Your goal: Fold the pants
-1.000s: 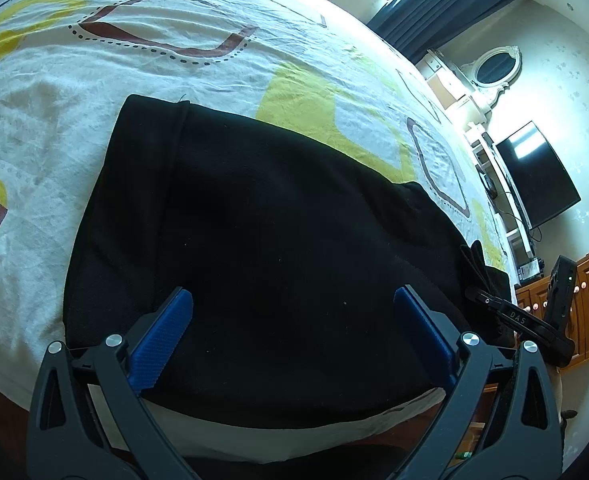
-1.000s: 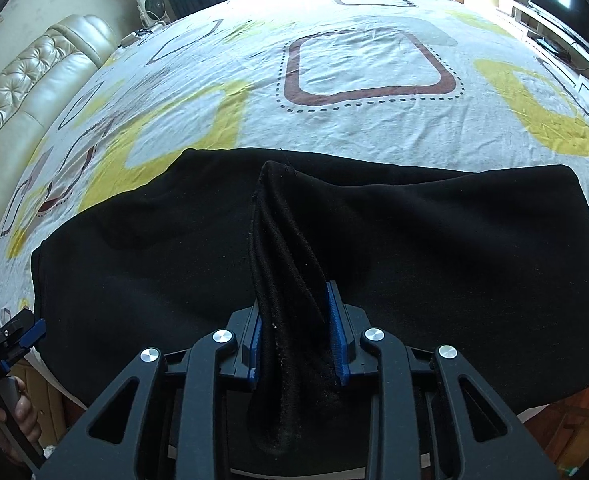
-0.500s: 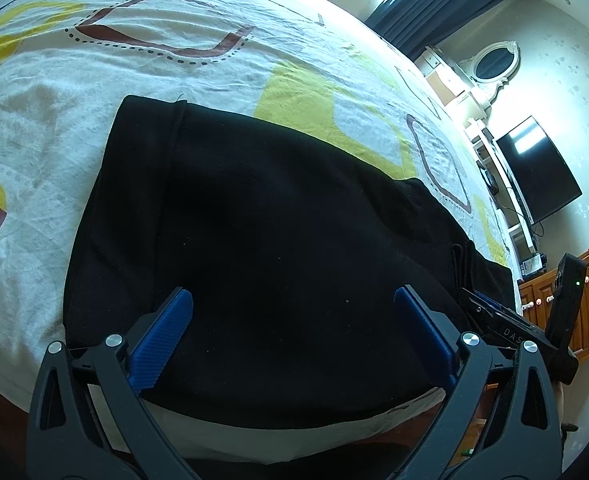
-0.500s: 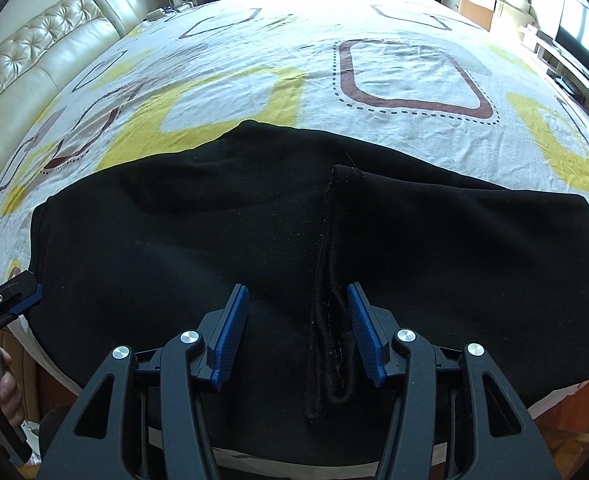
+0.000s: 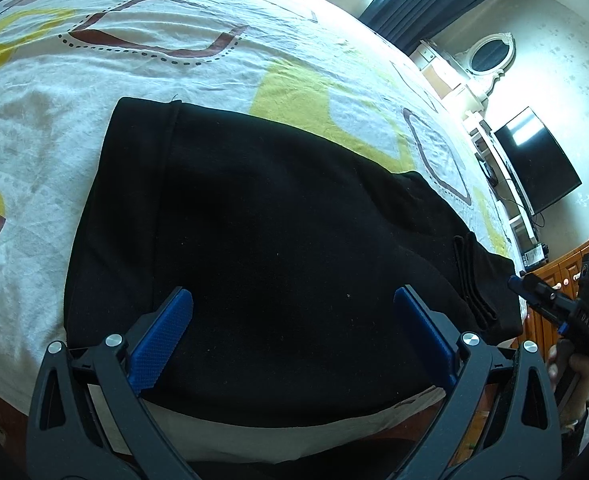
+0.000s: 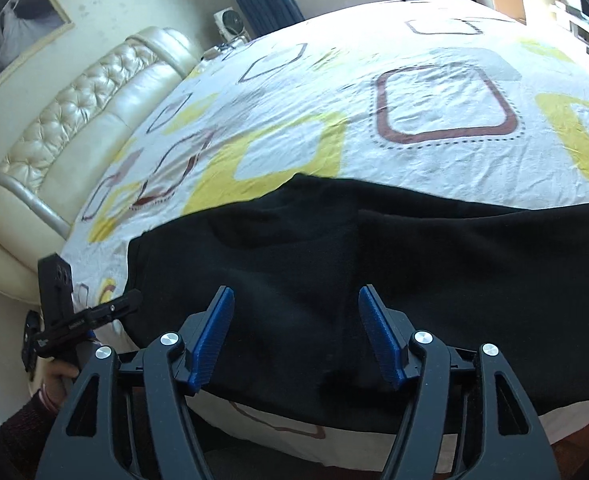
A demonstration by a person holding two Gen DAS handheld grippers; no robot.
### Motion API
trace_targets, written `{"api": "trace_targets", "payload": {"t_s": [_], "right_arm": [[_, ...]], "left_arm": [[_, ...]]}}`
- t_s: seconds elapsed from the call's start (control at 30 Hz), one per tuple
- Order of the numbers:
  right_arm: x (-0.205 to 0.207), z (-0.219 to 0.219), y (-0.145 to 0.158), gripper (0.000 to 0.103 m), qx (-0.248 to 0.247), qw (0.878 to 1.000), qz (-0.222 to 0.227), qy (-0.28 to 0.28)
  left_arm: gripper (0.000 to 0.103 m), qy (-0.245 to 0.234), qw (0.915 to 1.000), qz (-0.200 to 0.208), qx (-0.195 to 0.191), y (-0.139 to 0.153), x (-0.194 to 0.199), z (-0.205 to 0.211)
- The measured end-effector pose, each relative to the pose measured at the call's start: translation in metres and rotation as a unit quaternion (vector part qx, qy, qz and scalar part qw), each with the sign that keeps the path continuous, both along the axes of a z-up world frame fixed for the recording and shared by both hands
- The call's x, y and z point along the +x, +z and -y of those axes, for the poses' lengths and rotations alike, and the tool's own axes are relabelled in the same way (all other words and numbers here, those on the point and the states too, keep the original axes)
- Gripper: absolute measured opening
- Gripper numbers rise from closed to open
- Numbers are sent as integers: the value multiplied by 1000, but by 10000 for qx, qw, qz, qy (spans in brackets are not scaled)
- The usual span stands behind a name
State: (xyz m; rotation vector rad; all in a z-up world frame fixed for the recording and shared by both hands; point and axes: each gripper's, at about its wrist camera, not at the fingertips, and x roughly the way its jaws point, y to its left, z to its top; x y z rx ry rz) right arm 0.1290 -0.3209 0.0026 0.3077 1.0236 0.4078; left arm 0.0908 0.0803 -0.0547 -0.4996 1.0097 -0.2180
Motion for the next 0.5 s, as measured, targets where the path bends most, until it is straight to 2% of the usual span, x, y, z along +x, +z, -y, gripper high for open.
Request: {"api": "trace_targets", "payload": {"t_s": [0.13, 0.2, 0.27, 0.43, 0.47, 0.5], "right_arm": [[13, 111, 2, 71, 98, 9945, 23, -1041], [18, 163, -11, 73, 99, 9871, -156, -1593], [25, 200, -32, 73, 291, 9801, -424, -1915], [48, 231, -80, 73, 1332, 9684, -774, -1962], [52, 231, -87, 71, 1482, 9660, -819, -1955], [55, 232, -93, 63, 1651, 9635, -839, -1932]], "left_arm": [[100, 2, 10000, 15, 50, 0, -1, 1], [100, 2, 9999, 20, 98, 0, -2, 3], [100, 8, 9999, 18, 129, 0, -1, 5], [100, 2, 9999, 27, 130, 0, -1, 6], [100, -3, 9999, 30, 135, 0, -1, 6], [100, -9, 9999, 33, 146, 1, -1, 7]]}}
